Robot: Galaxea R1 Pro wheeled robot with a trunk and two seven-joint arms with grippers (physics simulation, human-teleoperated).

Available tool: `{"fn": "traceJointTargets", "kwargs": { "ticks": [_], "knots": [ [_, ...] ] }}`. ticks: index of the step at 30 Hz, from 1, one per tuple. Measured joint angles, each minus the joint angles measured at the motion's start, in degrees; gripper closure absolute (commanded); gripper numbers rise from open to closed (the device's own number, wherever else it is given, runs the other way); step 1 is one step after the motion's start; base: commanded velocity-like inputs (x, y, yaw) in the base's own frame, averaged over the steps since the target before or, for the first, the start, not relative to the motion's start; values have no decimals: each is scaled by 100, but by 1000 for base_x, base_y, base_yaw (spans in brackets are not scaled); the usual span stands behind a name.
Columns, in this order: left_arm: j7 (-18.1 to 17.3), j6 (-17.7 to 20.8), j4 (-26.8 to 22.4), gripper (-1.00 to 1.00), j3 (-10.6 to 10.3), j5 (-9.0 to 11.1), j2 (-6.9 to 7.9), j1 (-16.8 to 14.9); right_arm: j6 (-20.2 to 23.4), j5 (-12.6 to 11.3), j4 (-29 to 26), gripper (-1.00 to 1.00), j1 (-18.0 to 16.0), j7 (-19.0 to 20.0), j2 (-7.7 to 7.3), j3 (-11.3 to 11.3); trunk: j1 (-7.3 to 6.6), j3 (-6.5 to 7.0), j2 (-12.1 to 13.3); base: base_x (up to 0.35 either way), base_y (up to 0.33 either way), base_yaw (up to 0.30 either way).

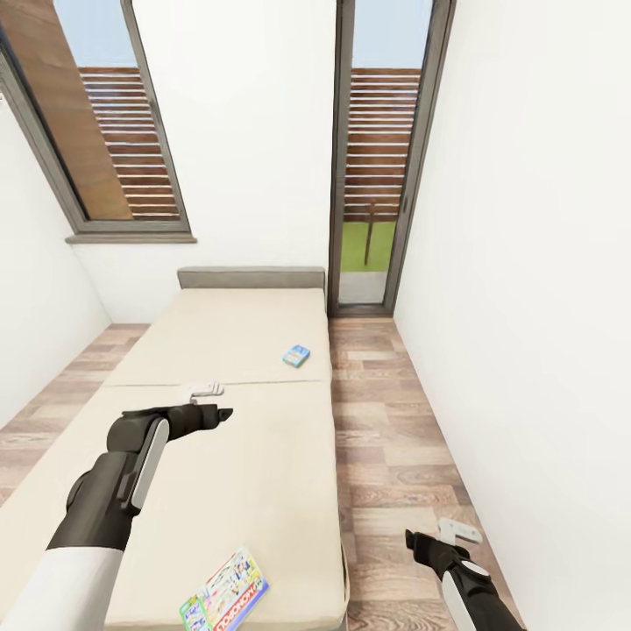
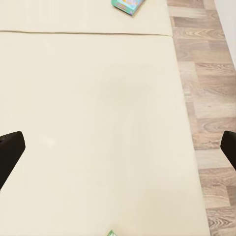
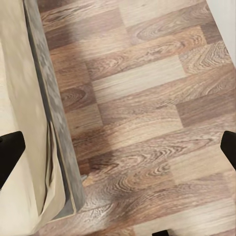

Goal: Put all the toys in the child's room - the three board games (two on the bed and one on the table), the two jigsaw puzzles on the table, and the tennis ball on the table - inside the toy box on the table in the child's room.

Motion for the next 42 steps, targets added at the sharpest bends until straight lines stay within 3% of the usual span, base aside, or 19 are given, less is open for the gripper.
{"fn": "traceJointTargets", "kwargs": {
  "ticks": [26,42],
  "knots": [
    [0,-2,-2,-100,-5,-2,-6,26,1,0,0,-100,0,1,0,0,1,241,1,-8,0,0],
    [0,10,-1,-100,-5,-4,-8,26,-21,1,-7,-100,0,0,0,8,3,343,2,-191,0,8]
  ]
}}
